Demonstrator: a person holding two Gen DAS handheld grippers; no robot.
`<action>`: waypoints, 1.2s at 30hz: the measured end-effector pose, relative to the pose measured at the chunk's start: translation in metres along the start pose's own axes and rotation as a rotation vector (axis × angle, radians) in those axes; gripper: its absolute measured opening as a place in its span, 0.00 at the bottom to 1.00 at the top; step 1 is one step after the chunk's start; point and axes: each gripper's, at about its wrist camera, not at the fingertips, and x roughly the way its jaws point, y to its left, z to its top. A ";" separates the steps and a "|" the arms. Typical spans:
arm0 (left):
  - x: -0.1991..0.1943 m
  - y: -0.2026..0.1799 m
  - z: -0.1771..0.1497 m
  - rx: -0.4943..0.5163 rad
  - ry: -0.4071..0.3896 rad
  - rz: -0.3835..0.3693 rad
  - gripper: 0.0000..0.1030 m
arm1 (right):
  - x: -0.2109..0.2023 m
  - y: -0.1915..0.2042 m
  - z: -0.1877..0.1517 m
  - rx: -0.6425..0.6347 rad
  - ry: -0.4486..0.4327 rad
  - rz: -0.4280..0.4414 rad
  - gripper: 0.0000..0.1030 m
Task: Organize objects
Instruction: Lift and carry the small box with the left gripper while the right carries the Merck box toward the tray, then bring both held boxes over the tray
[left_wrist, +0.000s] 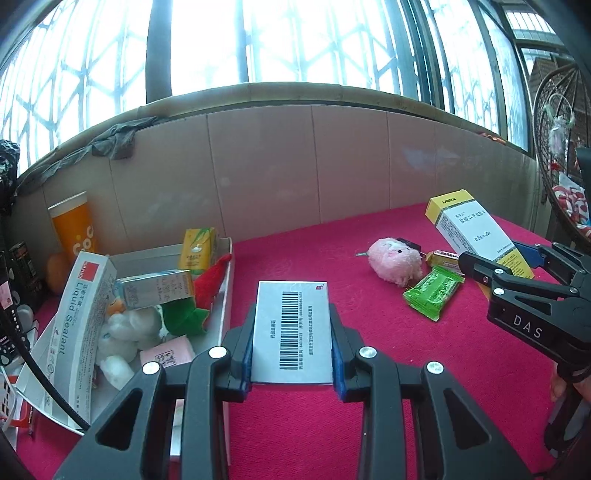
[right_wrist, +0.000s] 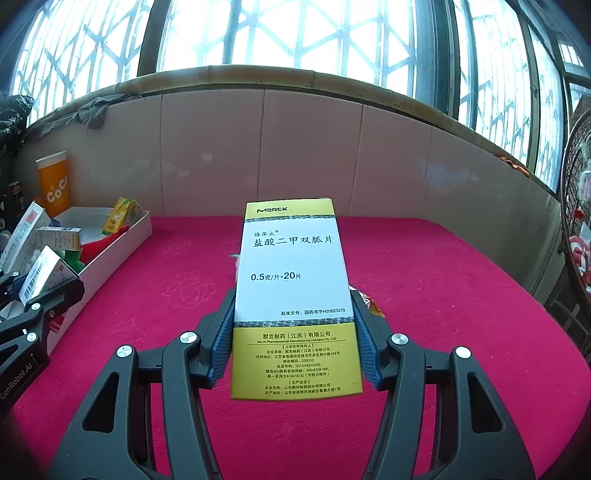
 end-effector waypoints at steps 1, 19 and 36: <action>-0.002 0.002 -0.001 -0.001 -0.002 0.004 0.31 | 0.000 0.002 0.000 -0.003 0.002 0.004 0.55; -0.036 0.054 -0.018 -0.092 -0.041 0.071 0.31 | -0.009 0.054 -0.007 -0.121 0.017 0.067 0.55; -0.060 0.096 -0.030 -0.173 -0.061 0.136 0.31 | -0.014 0.094 -0.010 -0.185 0.016 0.148 0.55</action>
